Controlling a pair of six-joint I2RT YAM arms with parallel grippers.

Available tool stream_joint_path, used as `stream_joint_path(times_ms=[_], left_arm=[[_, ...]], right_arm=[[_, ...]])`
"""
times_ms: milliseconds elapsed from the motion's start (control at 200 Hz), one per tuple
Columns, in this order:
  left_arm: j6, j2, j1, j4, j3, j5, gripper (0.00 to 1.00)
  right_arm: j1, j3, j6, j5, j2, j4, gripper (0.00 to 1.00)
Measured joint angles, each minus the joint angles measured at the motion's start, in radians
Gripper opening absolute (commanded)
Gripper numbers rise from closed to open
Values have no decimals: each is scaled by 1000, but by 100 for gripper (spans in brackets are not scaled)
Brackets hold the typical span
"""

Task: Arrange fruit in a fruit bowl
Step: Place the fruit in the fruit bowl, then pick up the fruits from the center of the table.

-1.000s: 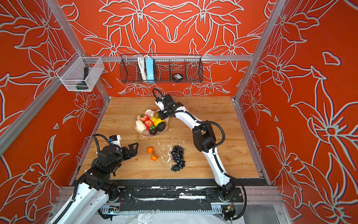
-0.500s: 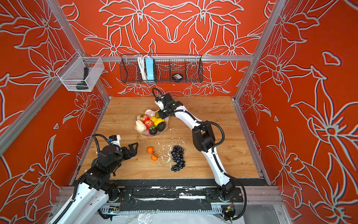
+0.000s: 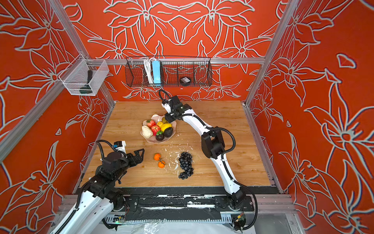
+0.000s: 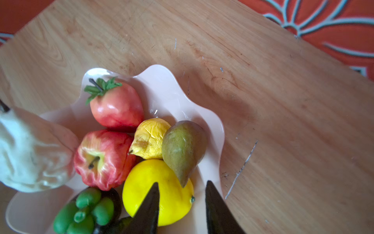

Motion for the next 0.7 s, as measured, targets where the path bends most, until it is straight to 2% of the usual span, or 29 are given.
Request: stream_joint_path(times_ms=[125, 285, 490, 701], left_arm=[[0, 28, 0, 10, 0, 8, 98], [1, 76, 0, 24, 0, 31, 97], [8, 157, 0, 40, 0, 63, 96], [7, 264, -9, 21, 58, 116, 92]], right_arm=[[0, -31, 17, -2, -28, -18, 52], [0, -239, 48, -3, -197, -3, 58], [0, -573, 121, 0, -519, 102, 60], [0, -993, 208, 21, -892, 237, 64]])
